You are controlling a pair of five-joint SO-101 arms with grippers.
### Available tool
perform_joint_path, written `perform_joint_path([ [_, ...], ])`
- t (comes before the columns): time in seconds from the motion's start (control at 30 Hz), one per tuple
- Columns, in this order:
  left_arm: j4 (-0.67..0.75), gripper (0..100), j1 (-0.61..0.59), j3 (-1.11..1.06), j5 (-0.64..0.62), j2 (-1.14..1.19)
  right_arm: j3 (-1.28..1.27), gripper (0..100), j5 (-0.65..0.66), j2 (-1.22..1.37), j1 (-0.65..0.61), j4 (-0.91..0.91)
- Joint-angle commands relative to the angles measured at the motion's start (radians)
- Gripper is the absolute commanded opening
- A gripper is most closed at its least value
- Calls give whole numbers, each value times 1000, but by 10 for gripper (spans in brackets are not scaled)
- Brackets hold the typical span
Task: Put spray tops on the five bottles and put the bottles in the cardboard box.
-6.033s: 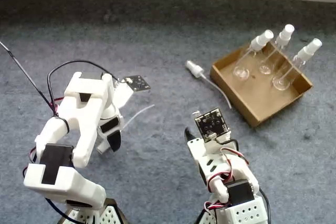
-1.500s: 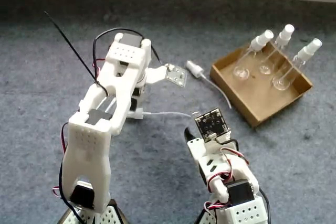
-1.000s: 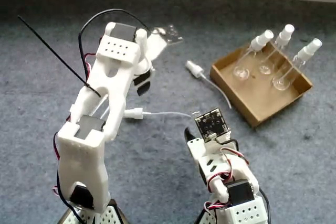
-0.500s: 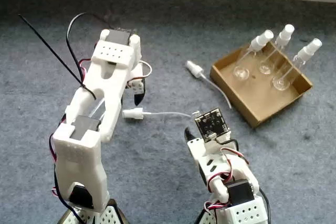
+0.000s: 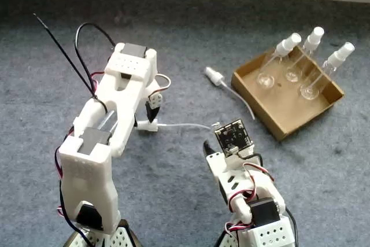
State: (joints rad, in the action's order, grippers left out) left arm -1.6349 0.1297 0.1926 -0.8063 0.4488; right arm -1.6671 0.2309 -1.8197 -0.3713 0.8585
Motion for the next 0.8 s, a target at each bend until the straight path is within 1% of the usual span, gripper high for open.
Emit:
perform_joint_path([
  [0.0, 117, 120, 24, -25, -89, -56, -31, 34, 3, -18, 7, -27],
  [0.07, 150, 120, 24, -42, -110, -56, -31, 34, 3, -18, 7, -27],
  [0.23, 235, 120, 25, -113, -115, -56, -31, 34, 3, -18, 7, -27],
  [0.37, 265, 120, 27, -165, -115, -56, -31, 34, 3, -18, 7, -27],
  [0.5, 267, 120, 19, -166, -115, -59, -31, 34, 3, -18, 7, -27],
  [0.63, 258, 120, 21, -104, -115, -65, -31, 34, 3, -18, 7, -27],
  [0.77, 175, 120, 24, -21, -115, -67, -31, 34, 3, -18, 7, -27],
])
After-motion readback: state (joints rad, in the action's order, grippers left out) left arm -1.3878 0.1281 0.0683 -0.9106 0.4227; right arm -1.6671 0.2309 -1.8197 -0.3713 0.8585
